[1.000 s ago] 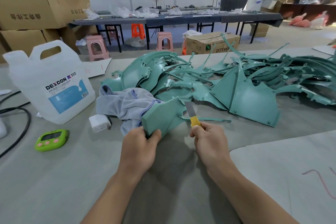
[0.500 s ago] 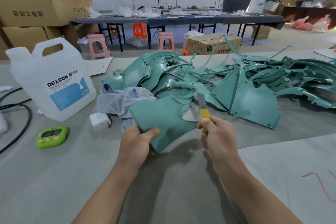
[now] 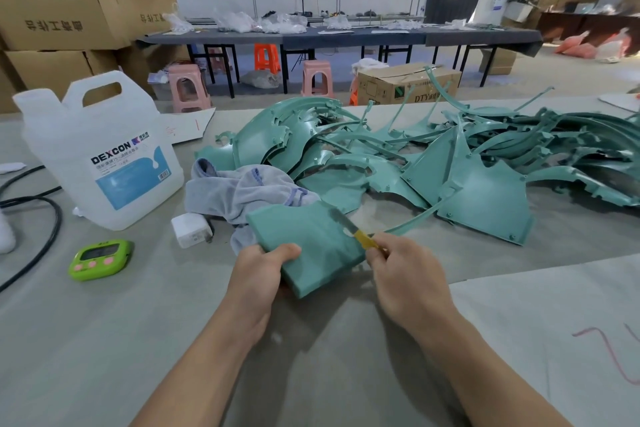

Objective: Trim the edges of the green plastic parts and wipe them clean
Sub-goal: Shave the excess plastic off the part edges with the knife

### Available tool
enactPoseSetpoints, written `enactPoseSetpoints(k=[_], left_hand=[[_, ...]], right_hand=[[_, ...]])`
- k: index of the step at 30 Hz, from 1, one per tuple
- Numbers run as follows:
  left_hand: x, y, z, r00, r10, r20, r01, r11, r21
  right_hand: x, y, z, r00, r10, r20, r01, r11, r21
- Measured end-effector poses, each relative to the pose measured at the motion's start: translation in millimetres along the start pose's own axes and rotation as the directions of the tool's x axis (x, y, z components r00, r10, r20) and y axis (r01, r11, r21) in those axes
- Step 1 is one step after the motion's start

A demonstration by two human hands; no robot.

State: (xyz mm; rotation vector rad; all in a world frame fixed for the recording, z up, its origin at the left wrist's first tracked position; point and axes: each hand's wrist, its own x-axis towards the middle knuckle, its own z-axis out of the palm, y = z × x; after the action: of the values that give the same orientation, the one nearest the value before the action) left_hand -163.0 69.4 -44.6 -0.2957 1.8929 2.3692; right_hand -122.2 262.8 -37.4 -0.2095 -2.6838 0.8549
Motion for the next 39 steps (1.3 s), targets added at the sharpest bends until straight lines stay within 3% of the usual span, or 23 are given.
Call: enactPoseSetpoints(k=[3, 7, 14, 16, 19, 24, 26, 29, 31, 35, 39], left_hand=[[-1, 2, -1, 1.0, 0.0, -0.013, 0.0, 1.0, -0.024], [1, 4, -3, 1.0, 0.019, -0.02, -0.02, 1.0, -0.008], [2, -3, -6, 0.998, 0.047, -0.049, -0.04, 0.991, 0.125], [3, -2, -7, 0.998, 0.046, -0.045, -0.04, 0.991, 0.125], [4, -2, -7, 0.998, 0.044, -0.039, -0.039, 0.99, 0.133], [1, -2, -8, 0.994, 0.099, -0.038, -0.088, 0.972, 0.216], [1, -2, -9, 0.983, 0.172, -0.061, -0.15, 0.952, 0.267], [-1, 0, -9, 0.921, 0.387, -0.054, -0.31, 0.808, 0.502], [-6, -1, -6, 0.874, 0.485, -0.019, -0.378, 0.703, 0.602], [-14, -2, 0, 0.827, 0.561, 0.041, -0.414, 0.557, 0.72], [-17, 3, -1, 0.803, 0.596, 0.017, -0.409, 0.528, 0.744]], right_hand=[[0, -1, -2, 0.999, -0.025, 0.03, 0.026, 0.999, -0.022], [2, 0, -8, 0.996, -0.012, -0.093, 0.01, 1.0, -0.013], [8, 13, -12, 0.985, -0.009, 0.174, 0.027, 0.995, -0.101], [9, 16, -16, 0.984, -0.033, 0.172, 0.045, 0.997, -0.064], [11, 18, -17, 0.999, -0.019, 0.048, 0.018, 1.0, 0.021], [11, 15, -19, 0.975, -0.011, 0.221, 0.019, 0.999, -0.032], [11, 16, -22, 0.981, 0.006, 0.194, -0.009, 1.0, 0.016], [11, 15, -20, 0.997, 0.049, 0.064, -0.053, 0.996, 0.071], [7, 9, -14, 0.998, 0.044, 0.05, -0.047, 0.998, 0.051], [0, 0, 0, 0.991, -0.003, 0.134, -0.002, 0.999, 0.037], [10, 10, -2, 0.993, 0.09, 0.079, -0.088, 0.996, -0.035]])
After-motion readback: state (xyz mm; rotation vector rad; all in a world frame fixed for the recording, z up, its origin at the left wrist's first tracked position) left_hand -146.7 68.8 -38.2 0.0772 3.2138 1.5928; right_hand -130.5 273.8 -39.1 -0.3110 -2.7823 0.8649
